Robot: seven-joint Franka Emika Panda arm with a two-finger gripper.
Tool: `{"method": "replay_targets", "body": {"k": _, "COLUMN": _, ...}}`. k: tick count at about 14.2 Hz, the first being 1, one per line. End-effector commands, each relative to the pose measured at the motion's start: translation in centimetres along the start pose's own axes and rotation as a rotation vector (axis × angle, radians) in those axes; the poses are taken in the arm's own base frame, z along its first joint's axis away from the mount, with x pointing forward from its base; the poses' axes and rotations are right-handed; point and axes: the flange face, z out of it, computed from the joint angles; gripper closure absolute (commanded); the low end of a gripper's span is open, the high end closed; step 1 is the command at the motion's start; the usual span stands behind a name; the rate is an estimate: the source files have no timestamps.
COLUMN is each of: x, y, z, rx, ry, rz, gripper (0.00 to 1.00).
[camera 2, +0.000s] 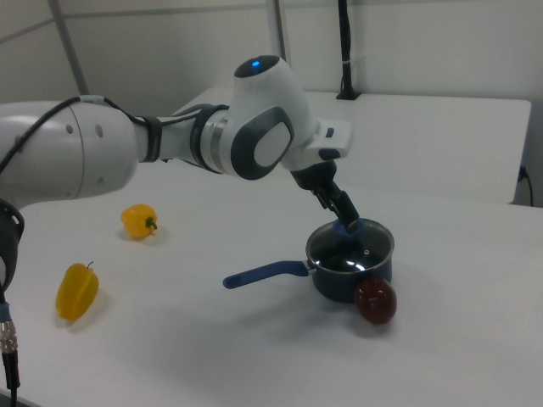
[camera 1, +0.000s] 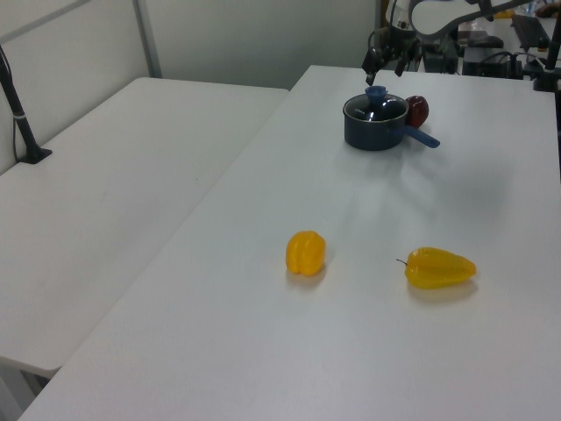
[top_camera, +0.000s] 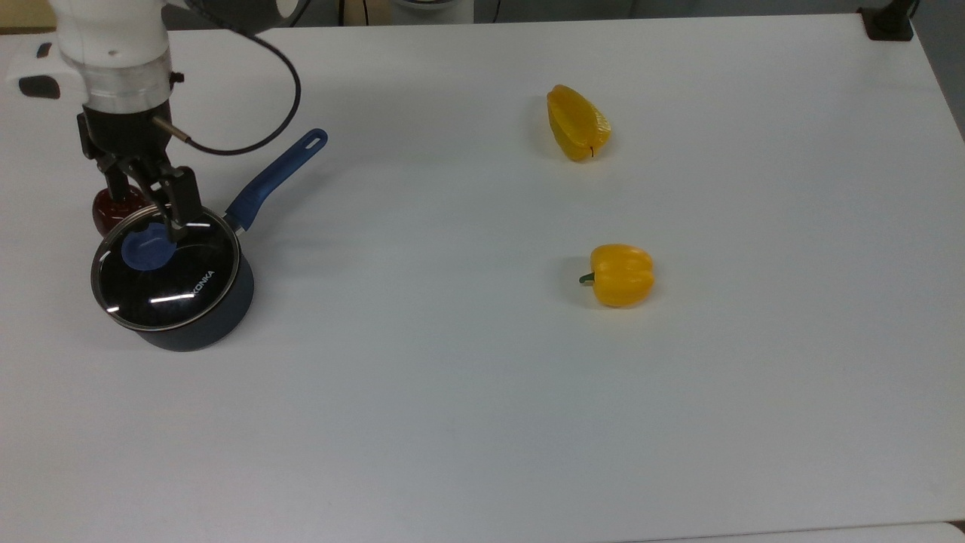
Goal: Open lid
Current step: 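Move the gripper over the saucepan and grasp the lid's blue knob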
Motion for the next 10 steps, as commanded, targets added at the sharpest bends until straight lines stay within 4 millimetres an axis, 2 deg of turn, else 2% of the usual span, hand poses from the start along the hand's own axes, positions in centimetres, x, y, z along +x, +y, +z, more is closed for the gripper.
{"method": "replay_targets", "body": {"k": 1, "x": 0.3, "y": -0.2, "z": 1.2, "rx": -0.021, "ry": 0.021, "rz": -0.007, "gripper": 0.0}}
{"method": "replay_targets", "body": {"k": 9, "x": -0.1, "y": -1.5, "z": 3.6, "rx": -0.009, "ry": 0.037, "rz": -0.005, "gripper": 0.0}}
{"method": "replay_targets", "body": {"k": 10, "x": -0.1, "y": -1.6, "z": 3.5, "rx": -0.003, "ry": 0.048, "rz": -0.006, "gripper": 0.04}}
